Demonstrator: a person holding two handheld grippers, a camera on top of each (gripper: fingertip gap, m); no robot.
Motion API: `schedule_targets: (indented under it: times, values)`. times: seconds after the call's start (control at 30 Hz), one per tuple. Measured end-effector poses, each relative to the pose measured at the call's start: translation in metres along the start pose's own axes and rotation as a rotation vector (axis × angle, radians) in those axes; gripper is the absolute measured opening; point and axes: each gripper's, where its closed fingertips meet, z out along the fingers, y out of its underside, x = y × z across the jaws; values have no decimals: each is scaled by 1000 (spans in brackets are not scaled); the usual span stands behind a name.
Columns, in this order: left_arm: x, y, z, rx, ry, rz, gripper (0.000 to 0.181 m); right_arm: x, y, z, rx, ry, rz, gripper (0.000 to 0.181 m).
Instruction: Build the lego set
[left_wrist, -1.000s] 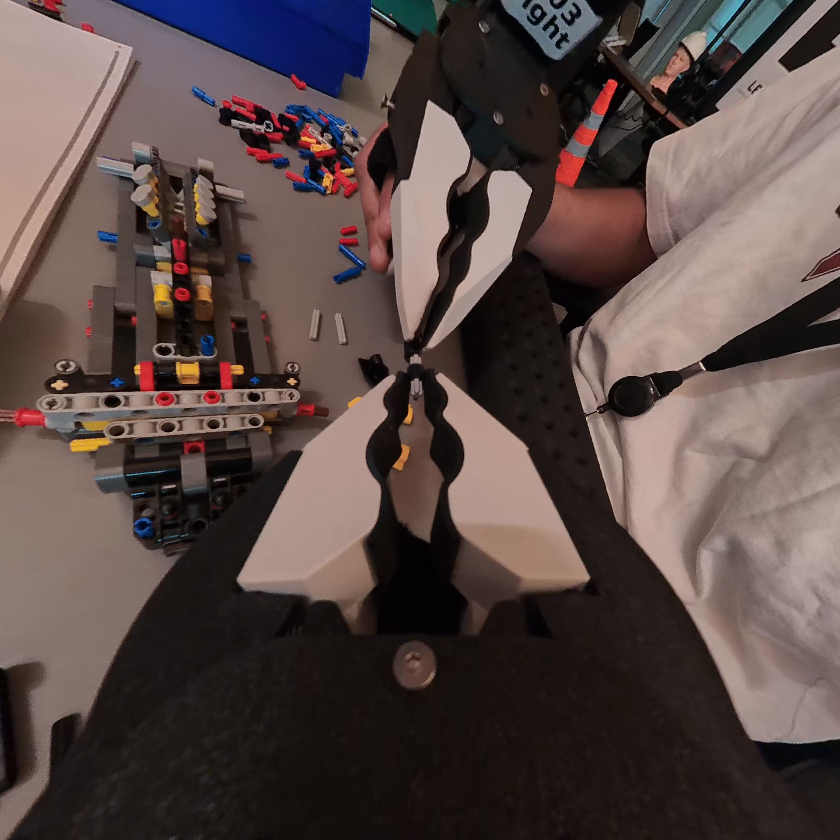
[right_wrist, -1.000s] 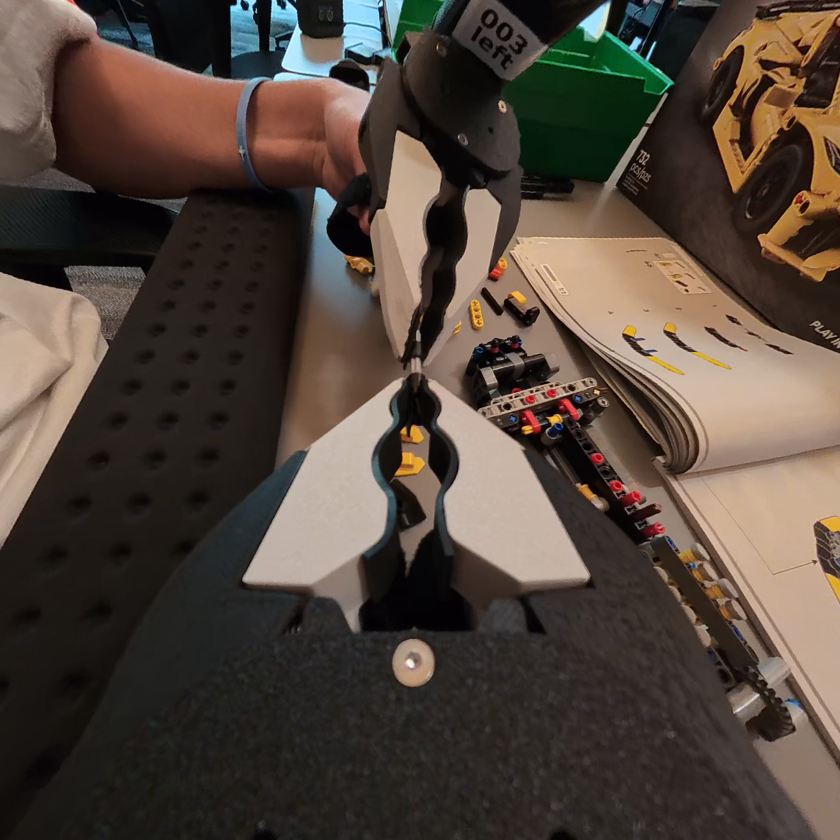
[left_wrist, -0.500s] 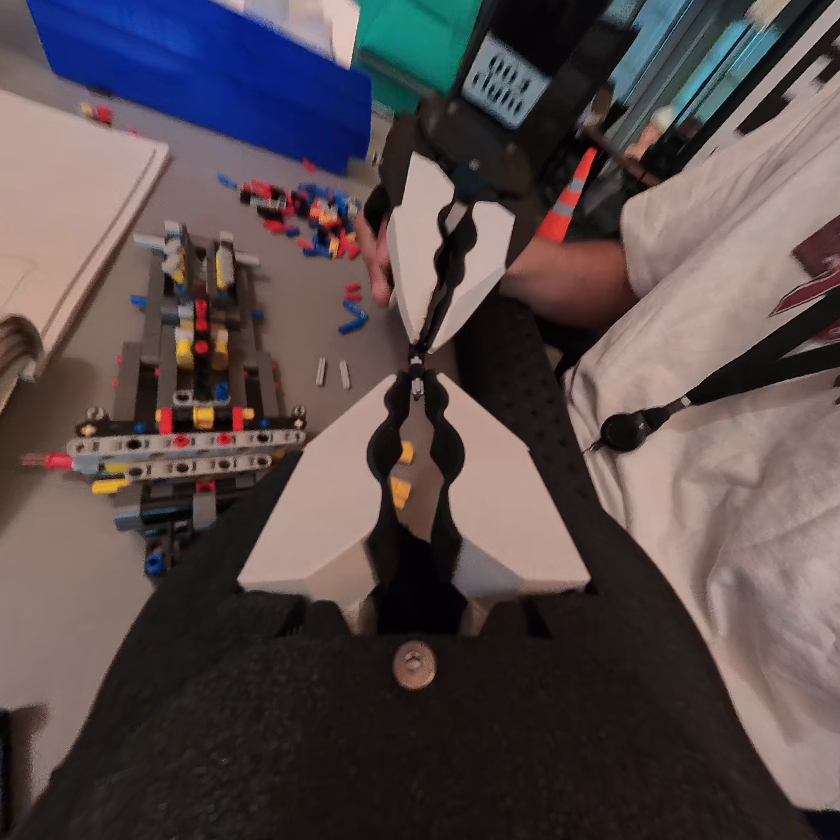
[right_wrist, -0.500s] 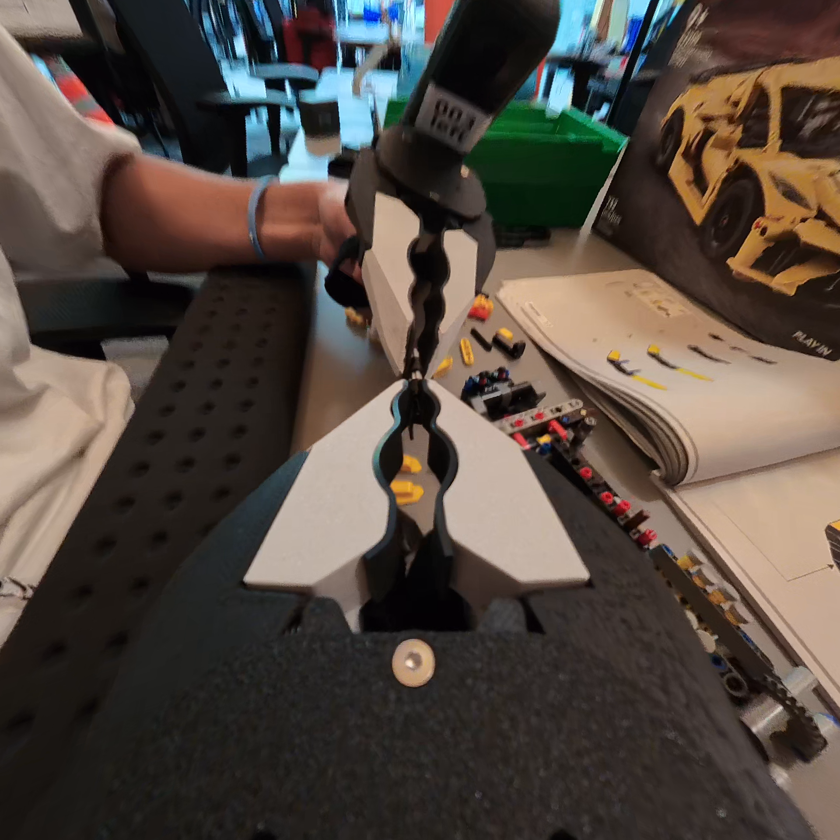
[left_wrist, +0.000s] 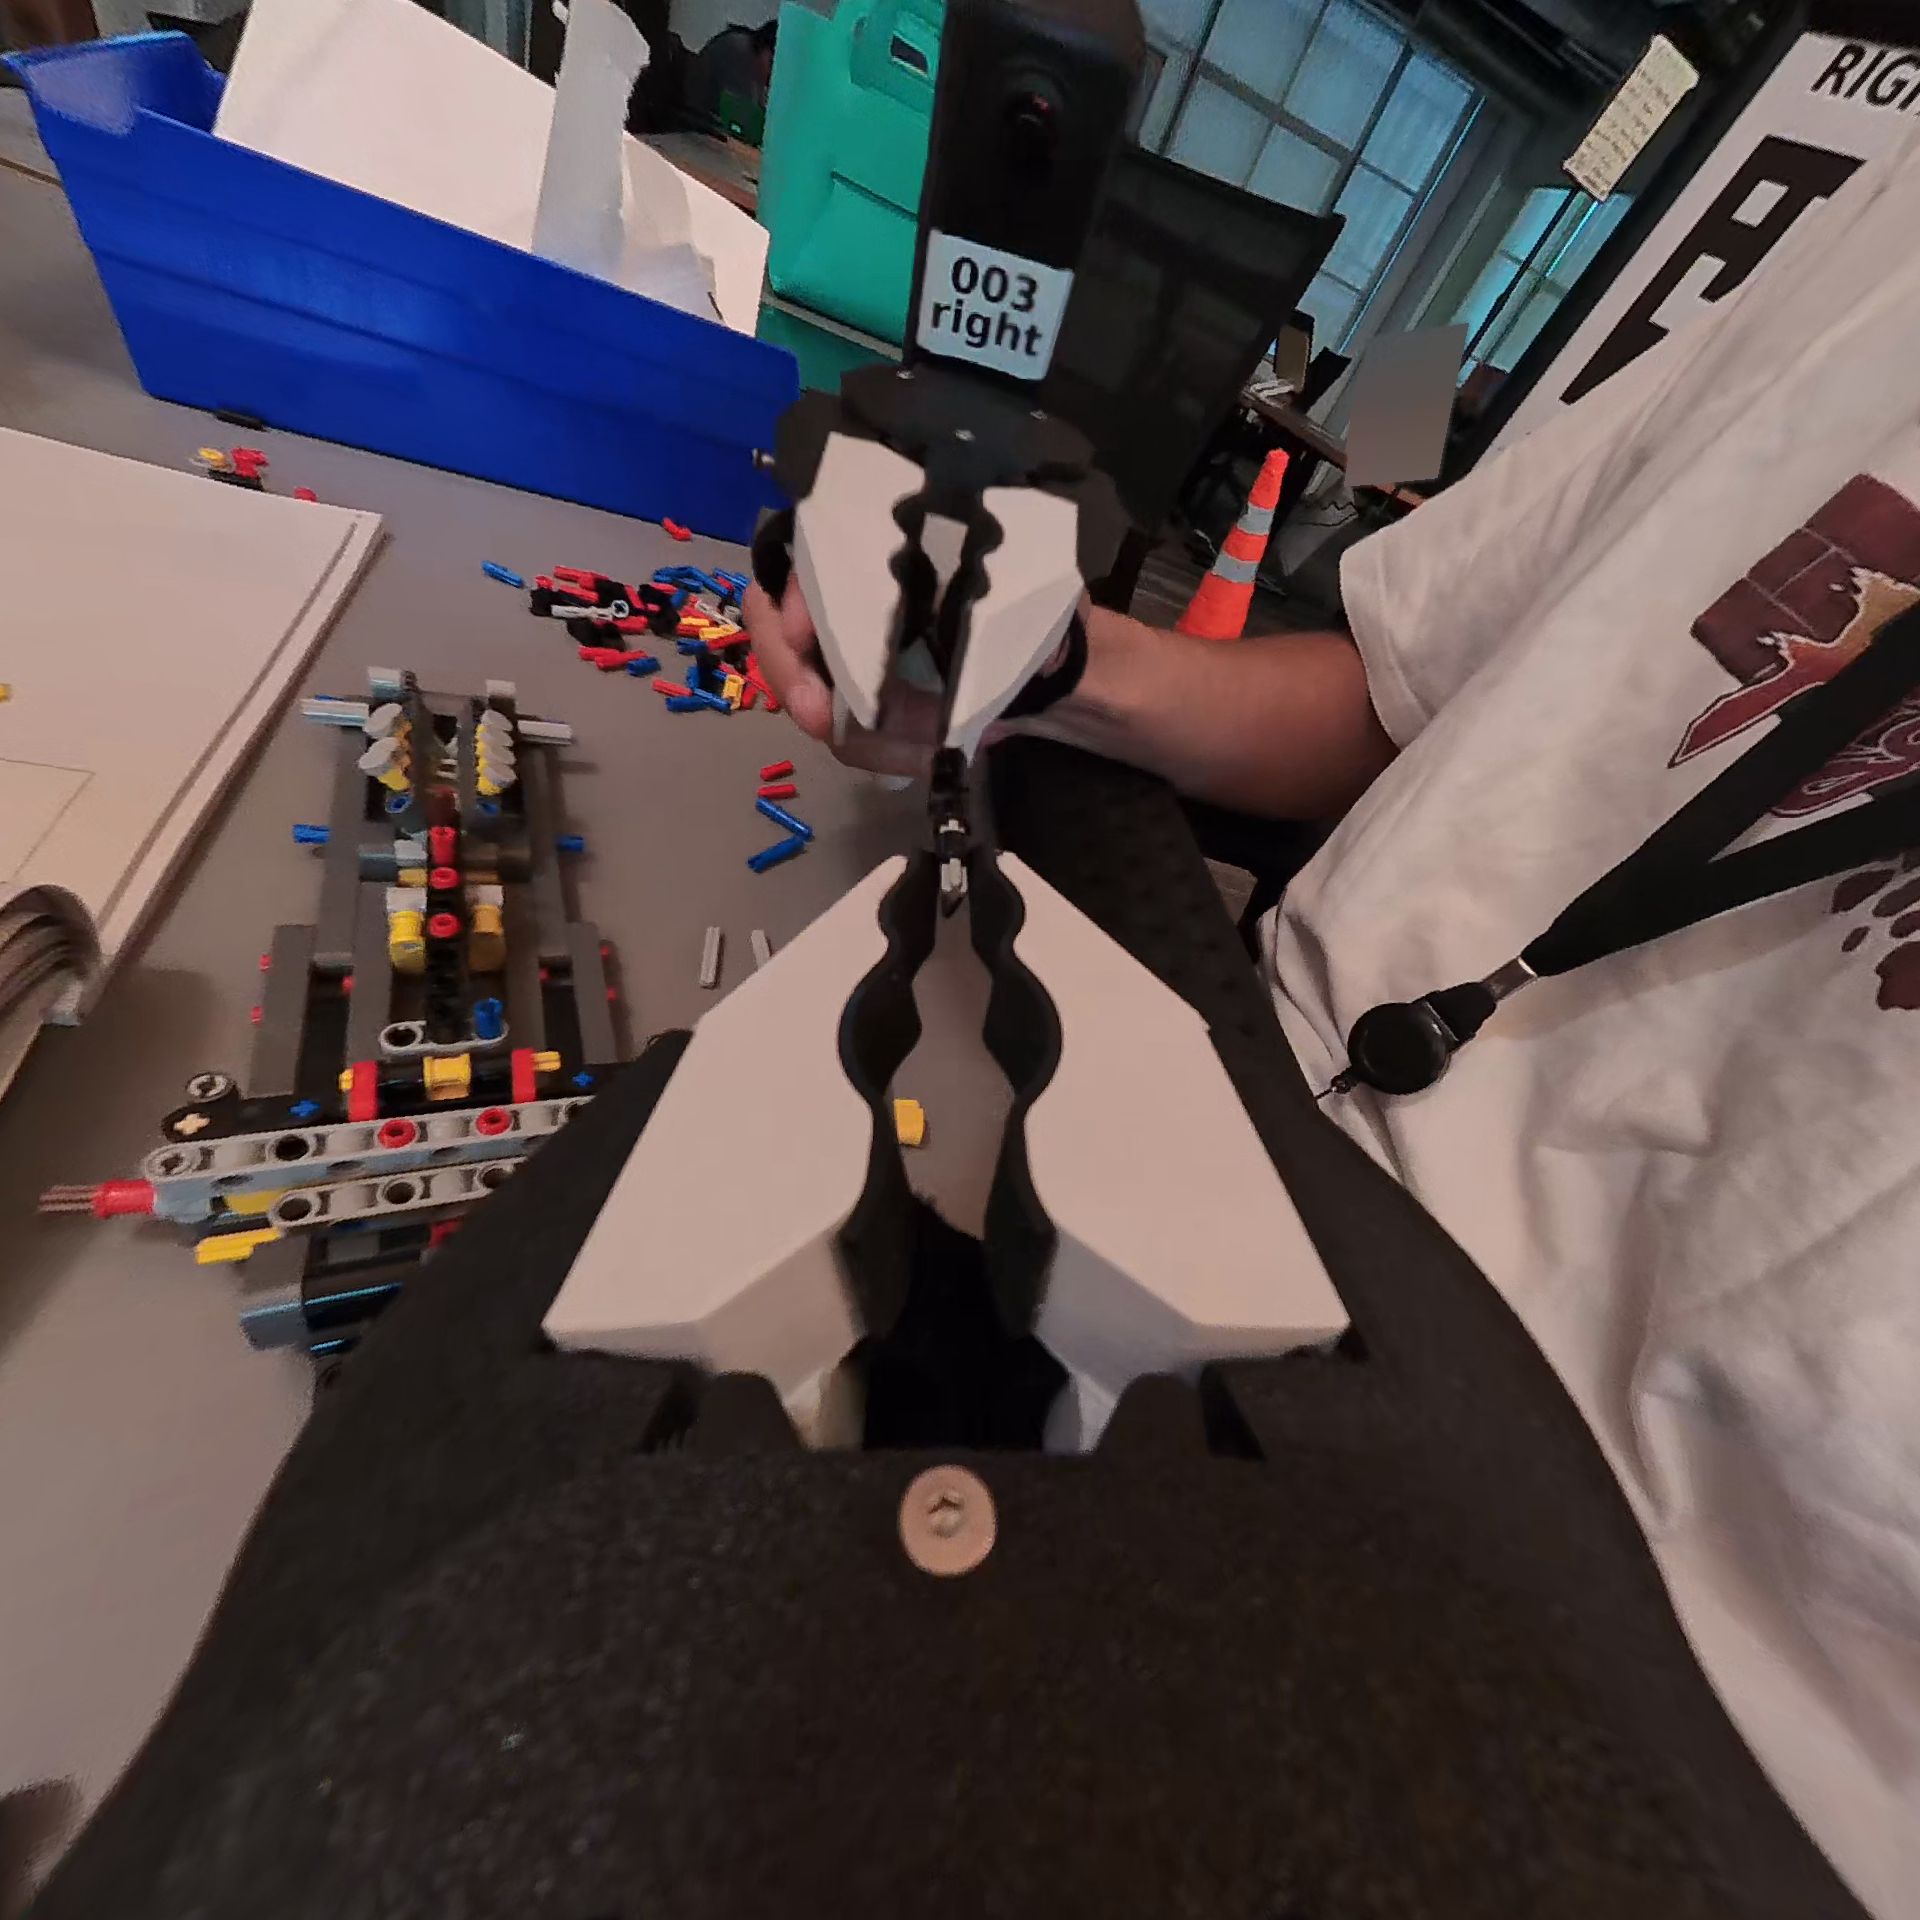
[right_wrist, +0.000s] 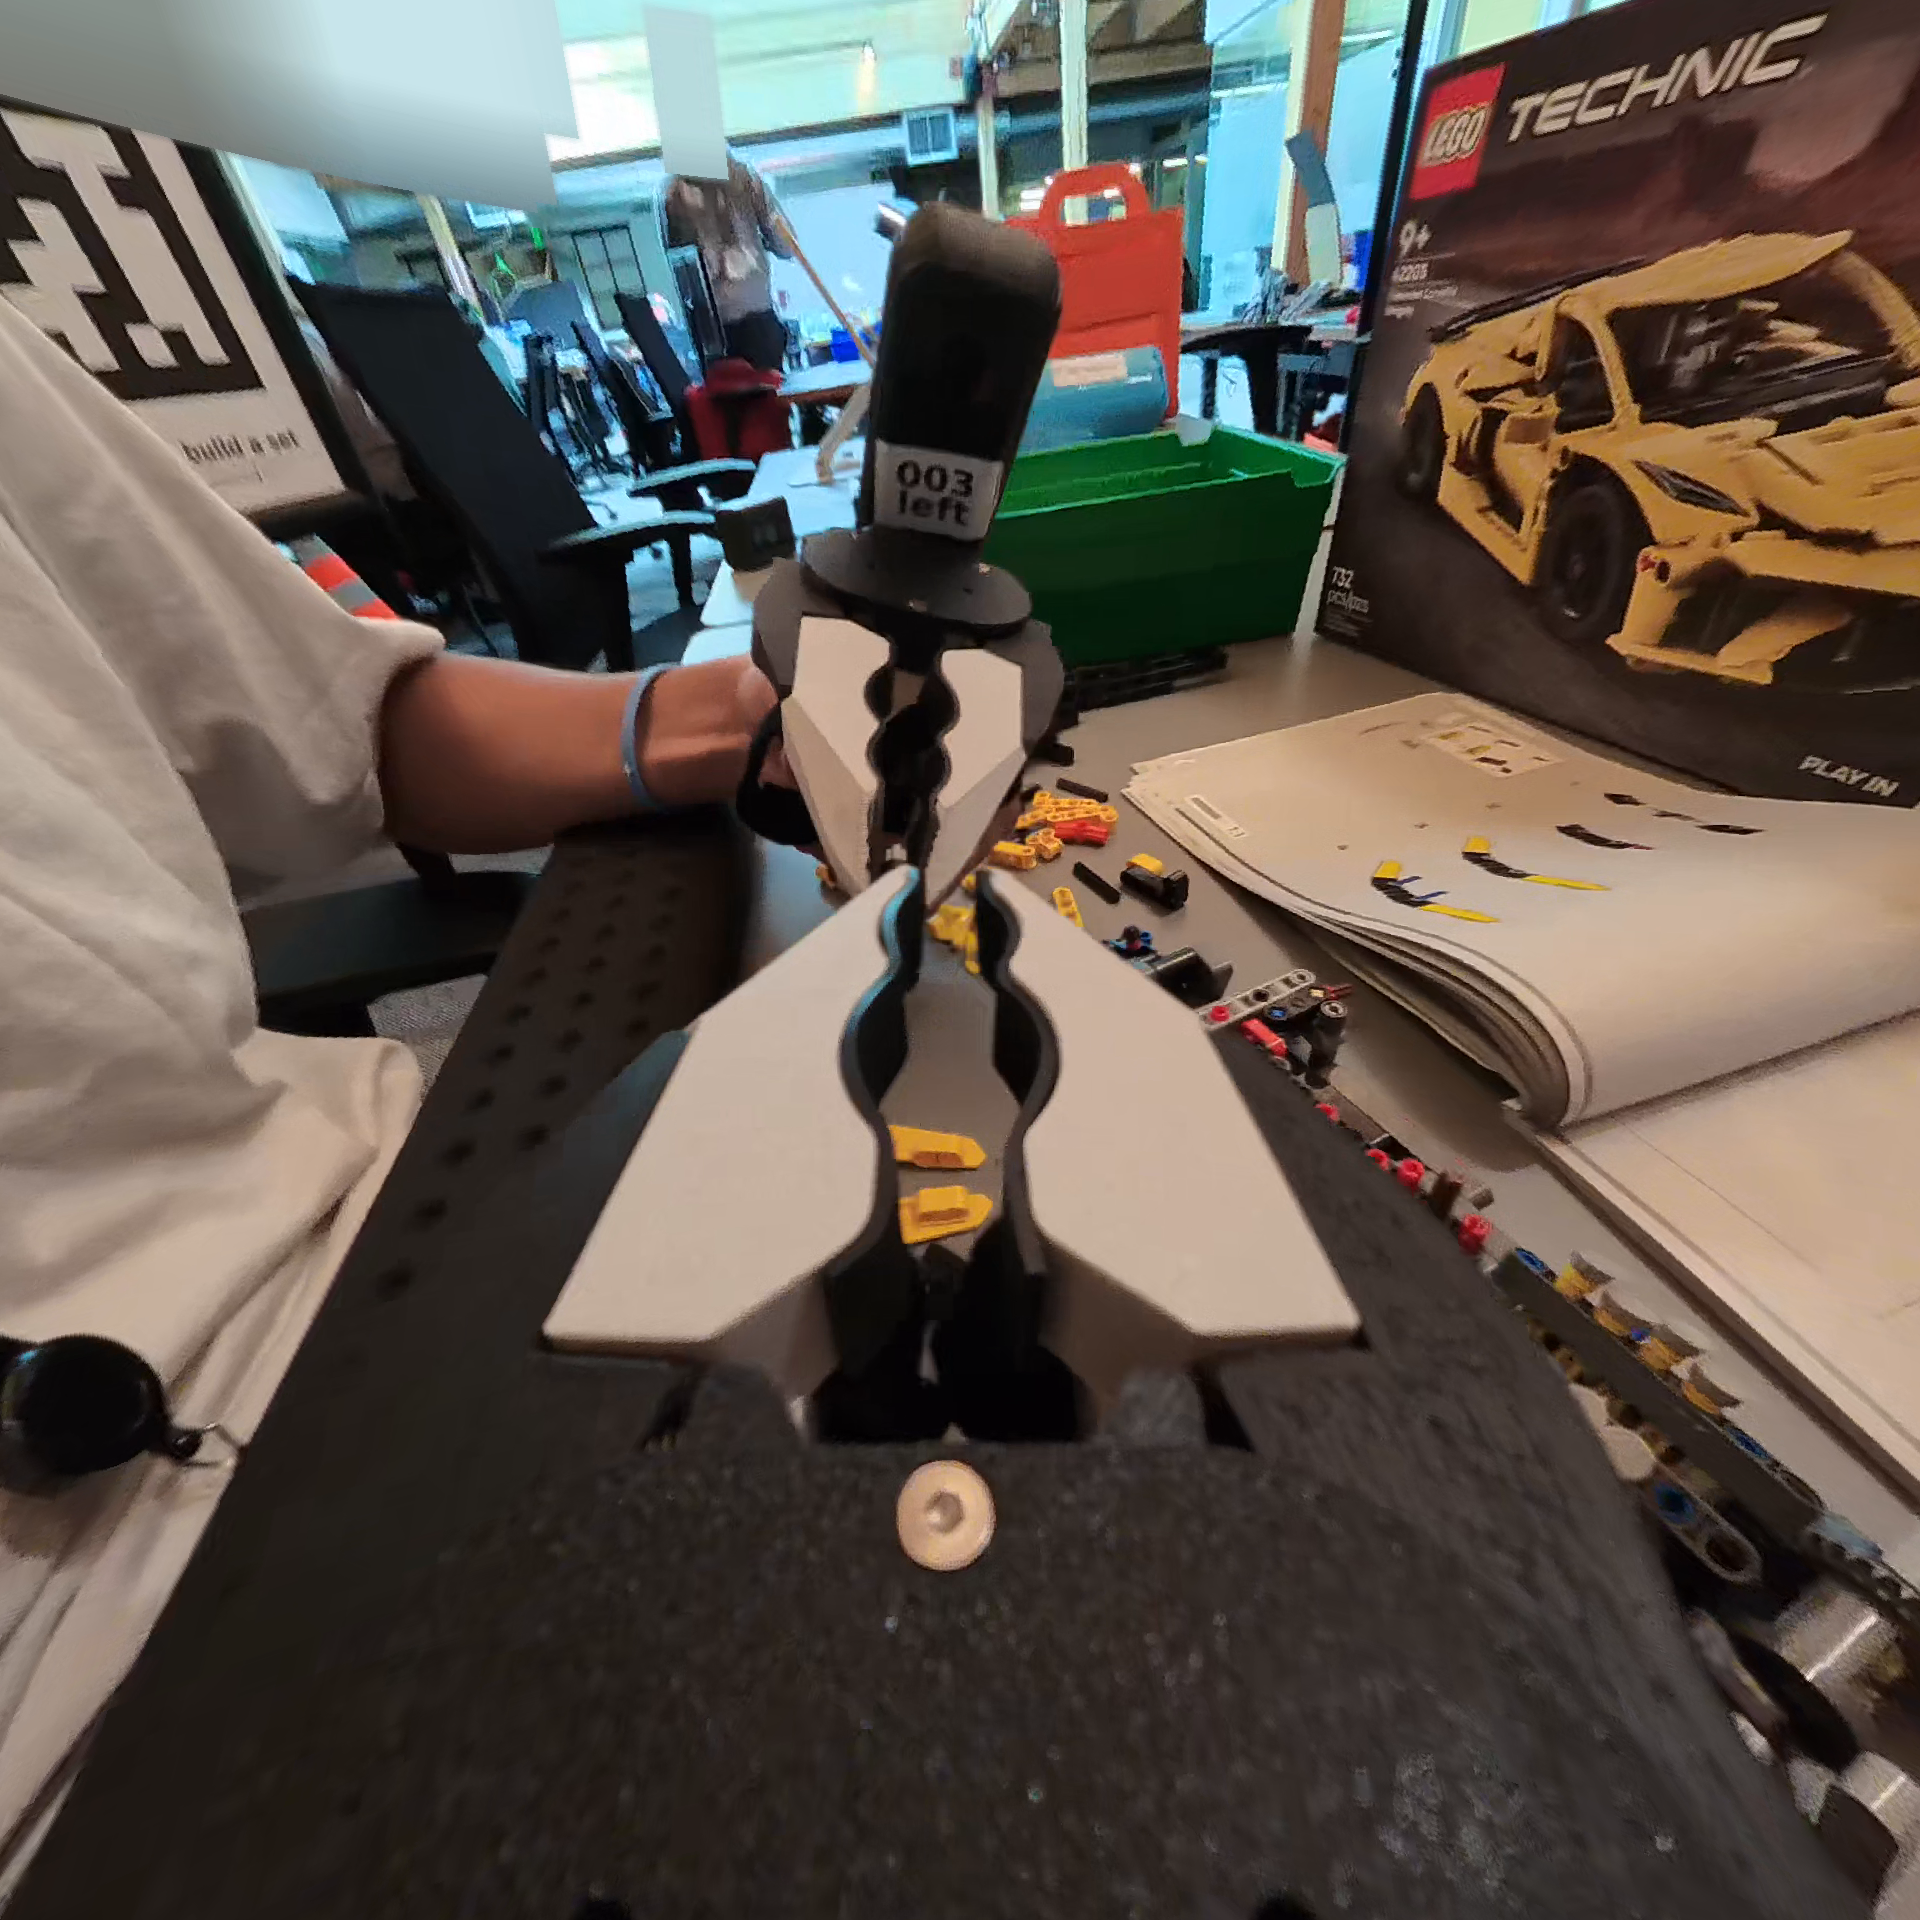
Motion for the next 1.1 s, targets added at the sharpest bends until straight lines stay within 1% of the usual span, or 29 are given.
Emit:
schedule_targets:
  times: [0.1,0.2,0.27,0.3,0.37,0.47,0.53,0.6,0.8,0.93,1.1]
  values:
    - [1,-2,-3,12,-12,18,5,-3,1,-5,2,-47,20,21]
    - [1,-6,-4,32,-11,14,5,-13,7,1,-24,-90,-1,25]
    - [2,-8,-4,43,-2,9,5,-13,9,6,-42,-65,-42,22]
    - [2,-8,-4,43,-2,9,5,-14,7,7,-35,-55,-63,15]
    - [4,-7,-2,43,2,13,5,-13,5,7,-24,-29,-105,8]
    - [3,-7,-1,43,-5,22,5,-12,7,6,-32,-41,-73,7]
    - [3,-8,-1,61,-1,20,5,-13,5,6,-32,-60,-43,7]
    - [3,-11,-1,88,3,16,5,-11,3,5,-17,-50,-51,7]
    - [6,-15,4,100,-23,103,6,-15,-2,5,3,-123,91,7]
    - [5,-13,6,81,-31,113,6,-14,1,4,-10,-127,103,7]
    - [4,-19,6,88,-39,84,5,-11,-4,2,14,-118,107,7]
